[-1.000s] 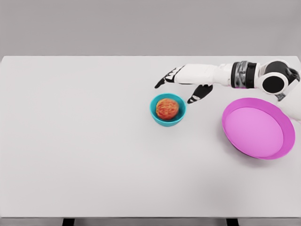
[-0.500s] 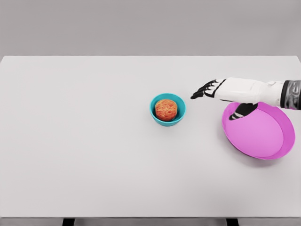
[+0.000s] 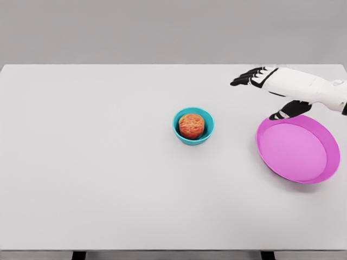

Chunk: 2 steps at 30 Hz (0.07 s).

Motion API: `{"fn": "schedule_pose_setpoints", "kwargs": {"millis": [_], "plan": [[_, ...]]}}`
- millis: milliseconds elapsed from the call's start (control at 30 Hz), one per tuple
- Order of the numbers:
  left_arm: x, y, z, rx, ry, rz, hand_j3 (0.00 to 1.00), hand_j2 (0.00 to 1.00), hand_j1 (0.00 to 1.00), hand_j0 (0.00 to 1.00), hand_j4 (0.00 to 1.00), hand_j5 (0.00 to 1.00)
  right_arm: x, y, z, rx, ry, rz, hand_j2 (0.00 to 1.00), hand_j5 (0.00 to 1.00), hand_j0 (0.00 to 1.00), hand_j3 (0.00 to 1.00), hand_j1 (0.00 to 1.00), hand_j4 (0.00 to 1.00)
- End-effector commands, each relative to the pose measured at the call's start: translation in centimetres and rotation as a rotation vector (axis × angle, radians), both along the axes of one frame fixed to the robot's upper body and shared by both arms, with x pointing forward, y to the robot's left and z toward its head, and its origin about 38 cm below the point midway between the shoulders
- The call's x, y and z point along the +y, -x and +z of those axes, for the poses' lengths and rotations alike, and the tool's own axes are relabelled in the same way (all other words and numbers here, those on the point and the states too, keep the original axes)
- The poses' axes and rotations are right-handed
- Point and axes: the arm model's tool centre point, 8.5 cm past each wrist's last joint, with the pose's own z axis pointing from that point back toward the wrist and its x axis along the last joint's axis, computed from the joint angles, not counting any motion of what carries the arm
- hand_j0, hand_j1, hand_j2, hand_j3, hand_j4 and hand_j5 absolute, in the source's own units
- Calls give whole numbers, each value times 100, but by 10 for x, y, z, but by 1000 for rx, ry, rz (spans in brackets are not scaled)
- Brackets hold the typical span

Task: Put the apple from the pink plate into the blue bowl with your right arm

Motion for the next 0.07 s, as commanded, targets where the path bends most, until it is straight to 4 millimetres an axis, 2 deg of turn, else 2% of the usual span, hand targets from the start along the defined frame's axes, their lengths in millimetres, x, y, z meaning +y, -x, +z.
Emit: {"fn": "schedule_pose_setpoints", "kwargs": {"millis": [0, 33], "plan": [[1, 0, 0, 0, -1, 9, 100, 100, 100, 100, 100, 100, -3, 1, 1, 1, 4, -4, 100, 100, 100, 100, 100, 100], [1, 7, 0, 12, -2, 7, 100, 100, 100, 100, 100, 100, -5, 2, 0, 6, 10, -10, 100, 100, 100, 100, 100, 100]]}}
